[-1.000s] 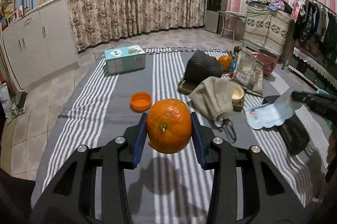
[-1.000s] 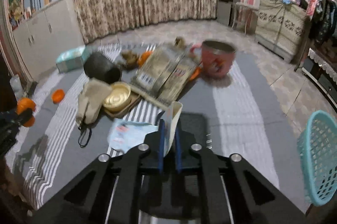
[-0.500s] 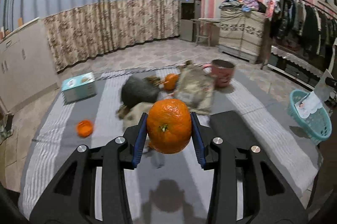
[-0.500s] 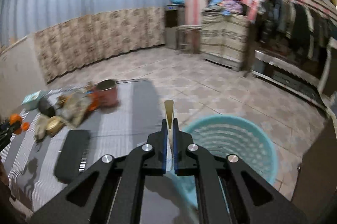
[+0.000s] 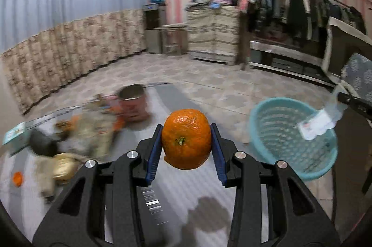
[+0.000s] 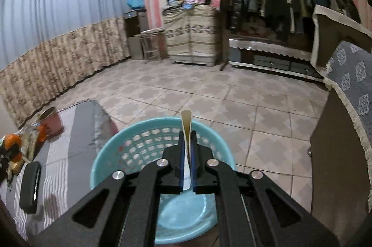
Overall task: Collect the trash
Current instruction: 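Carry both to the blue basket, left tool drops the orange while right tool drops the card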
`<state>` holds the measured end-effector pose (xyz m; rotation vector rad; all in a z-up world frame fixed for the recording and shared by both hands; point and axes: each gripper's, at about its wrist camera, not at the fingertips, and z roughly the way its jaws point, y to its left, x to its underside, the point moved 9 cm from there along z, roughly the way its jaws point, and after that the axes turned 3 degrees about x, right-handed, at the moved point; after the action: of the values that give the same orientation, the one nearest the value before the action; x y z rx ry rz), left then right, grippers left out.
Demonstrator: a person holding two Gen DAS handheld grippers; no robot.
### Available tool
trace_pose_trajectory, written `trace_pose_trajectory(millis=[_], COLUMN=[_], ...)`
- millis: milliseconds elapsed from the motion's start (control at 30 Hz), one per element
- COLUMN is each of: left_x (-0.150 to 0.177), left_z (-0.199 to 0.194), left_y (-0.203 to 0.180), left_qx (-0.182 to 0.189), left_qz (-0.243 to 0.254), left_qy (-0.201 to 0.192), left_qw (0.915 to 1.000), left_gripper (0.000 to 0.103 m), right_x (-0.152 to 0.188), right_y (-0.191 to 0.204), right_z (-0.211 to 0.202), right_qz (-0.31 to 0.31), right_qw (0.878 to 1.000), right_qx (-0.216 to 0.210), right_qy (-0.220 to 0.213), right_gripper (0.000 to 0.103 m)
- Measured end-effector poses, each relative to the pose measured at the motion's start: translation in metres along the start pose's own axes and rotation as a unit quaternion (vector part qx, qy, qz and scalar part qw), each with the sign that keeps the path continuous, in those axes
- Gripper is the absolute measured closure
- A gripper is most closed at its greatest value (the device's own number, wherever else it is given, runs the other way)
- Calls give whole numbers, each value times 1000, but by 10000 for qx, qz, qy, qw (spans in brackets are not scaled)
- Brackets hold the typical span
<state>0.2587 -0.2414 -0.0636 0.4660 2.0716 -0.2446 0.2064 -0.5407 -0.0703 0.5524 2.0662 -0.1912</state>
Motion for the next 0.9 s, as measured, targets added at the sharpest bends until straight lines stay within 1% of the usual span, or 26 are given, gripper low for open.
trace_pose_trajectory(millis=[67, 200, 333, 367, 500, 533, 567, 633, 700, 833, 900], left_x=[-1, -5, -10, -11, -13, -15, -17, -23, -29, -32, -31], left_z=[18, 47, 70, 75, 94, 97, 98, 94, 91, 74, 65], left_y=[-29, -79, -113, -117, -130, -133, -133, -129, -122, -89, -69], left_qx=[214, 579, 878, 899, 992, 991, 949, 812, 723, 413, 248], left_qz=[106, 336, 442, 465, 535, 558, 602, 635, 575, 347, 251], left_qy=[54, 104, 191, 214, 343, 352, 331, 198, 112, -9, -28], left_qw=[9997, 9977, 9950, 9946, 9930, 9929, 9931, 9945, 9957, 9985, 9994], left_gripper=[64, 64, 64, 63, 58, 48, 35, 24, 19, 10, 9], right_x=[-3, 3, 7, 7, 10, 11, 11, 11, 12, 14, 16], right_y=[-11, -14, -16, -18, -25, -26, -26, -26, -26, -17, -7], right_z=[12, 25, 30, 30, 31, 31, 31, 32, 33, 36, 37], right_qz=[196, 130, 165, 205, 316, 329, 347, 313, 296, 189, 82], right_qw=[9998, 9997, 9995, 9994, 9990, 9989, 9989, 9990, 9990, 9992, 9992], right_qx=[81, 135, 161, 170, 203, 204, 200, 202, 192, 103, 67], right_qy=[55, 163, 217, 224, 257, 261, 262, 260, 276, 334, 393], right_gripper=[99, 99, 99, 99, 99, 99, 99, 99, 99, 99, 98])
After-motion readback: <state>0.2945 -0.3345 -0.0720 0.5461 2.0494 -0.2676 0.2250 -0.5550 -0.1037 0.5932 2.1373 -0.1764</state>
